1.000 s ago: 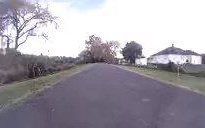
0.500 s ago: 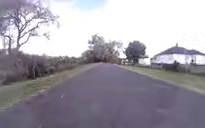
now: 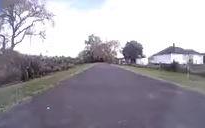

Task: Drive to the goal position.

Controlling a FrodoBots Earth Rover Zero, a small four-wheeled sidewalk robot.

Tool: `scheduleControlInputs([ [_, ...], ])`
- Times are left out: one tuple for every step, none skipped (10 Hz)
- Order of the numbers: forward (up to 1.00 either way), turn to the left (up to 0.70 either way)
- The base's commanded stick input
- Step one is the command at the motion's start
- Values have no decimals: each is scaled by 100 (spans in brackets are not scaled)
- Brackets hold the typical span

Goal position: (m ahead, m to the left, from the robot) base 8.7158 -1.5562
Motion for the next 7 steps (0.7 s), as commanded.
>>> scheduleControlInputs([
  [85,0],
  [85,0],
  [85,0],
  [85,0],
  [85,0],
  [85,0],
  [85,0],
])
